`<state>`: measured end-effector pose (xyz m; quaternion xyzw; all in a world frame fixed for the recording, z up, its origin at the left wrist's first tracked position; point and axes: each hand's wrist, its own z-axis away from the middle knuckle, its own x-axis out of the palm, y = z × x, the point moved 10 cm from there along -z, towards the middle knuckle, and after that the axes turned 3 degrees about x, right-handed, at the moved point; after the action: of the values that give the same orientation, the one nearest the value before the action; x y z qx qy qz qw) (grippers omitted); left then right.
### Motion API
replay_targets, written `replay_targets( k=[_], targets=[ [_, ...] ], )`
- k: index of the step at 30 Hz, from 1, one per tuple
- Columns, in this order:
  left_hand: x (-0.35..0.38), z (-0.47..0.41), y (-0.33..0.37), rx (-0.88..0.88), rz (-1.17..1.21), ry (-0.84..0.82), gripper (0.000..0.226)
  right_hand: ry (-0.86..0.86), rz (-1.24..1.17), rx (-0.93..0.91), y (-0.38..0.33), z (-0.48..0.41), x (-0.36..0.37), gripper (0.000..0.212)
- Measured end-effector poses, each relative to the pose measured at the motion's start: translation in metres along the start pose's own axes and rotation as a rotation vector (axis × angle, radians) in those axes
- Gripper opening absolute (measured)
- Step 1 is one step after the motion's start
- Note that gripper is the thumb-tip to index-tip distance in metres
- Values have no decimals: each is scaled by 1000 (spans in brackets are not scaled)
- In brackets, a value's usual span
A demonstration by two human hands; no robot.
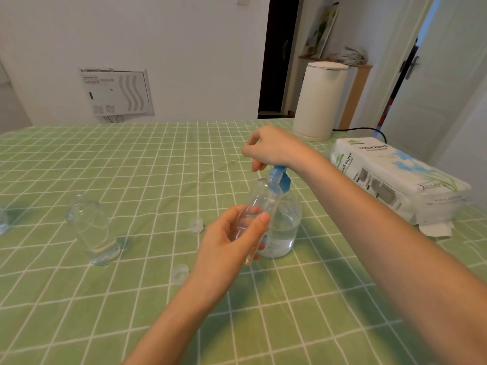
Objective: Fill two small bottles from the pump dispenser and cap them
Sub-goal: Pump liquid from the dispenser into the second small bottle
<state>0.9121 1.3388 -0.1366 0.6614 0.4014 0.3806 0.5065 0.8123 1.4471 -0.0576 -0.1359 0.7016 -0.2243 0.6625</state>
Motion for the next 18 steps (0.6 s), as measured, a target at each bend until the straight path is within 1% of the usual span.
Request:
replay_targets(
  k=[4,9,15,18],
  targets=[
    [2,-2,3,8,34,5,46,26,33,-21,-6,-2,-10,35],
    [3,-3,3,4,52,5,45,-14,29,-8,-7,-1,-3,41],
    [2,0,-2,-14,29,0,42,-23,36,3,1,-1,4,41],
    [0,1,-5,-21,23,13,45,-24,29,8,3,-4,7,40]
  ],
)
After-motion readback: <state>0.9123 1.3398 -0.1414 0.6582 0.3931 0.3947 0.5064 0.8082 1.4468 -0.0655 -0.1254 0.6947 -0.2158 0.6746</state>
